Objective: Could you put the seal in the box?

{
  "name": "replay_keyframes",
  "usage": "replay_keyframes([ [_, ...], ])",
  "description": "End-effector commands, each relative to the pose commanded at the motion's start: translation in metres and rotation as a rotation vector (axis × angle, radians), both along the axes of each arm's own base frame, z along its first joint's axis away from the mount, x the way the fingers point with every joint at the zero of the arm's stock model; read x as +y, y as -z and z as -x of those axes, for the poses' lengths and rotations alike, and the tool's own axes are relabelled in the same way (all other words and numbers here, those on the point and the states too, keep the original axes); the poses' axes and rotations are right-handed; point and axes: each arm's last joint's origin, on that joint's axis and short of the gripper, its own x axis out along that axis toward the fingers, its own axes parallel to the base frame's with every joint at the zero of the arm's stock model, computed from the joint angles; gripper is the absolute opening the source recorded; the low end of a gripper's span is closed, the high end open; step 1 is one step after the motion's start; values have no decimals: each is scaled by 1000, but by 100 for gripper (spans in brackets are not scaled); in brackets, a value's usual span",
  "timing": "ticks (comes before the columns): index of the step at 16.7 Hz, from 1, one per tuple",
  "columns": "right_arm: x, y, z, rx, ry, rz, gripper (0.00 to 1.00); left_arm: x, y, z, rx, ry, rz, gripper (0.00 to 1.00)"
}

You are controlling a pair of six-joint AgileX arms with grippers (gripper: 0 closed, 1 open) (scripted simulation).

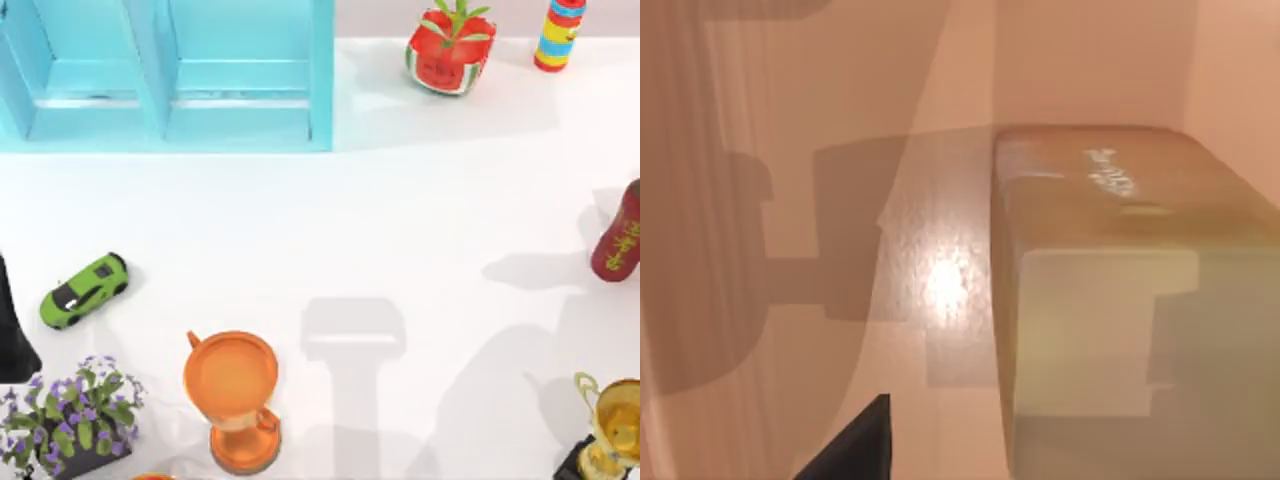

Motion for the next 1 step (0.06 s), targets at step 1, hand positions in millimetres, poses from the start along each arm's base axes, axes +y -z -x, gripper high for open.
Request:
replay_keyframes([
  [1,0,0,0,0,0,0,100,0,0,0,0,0,0,100],
])
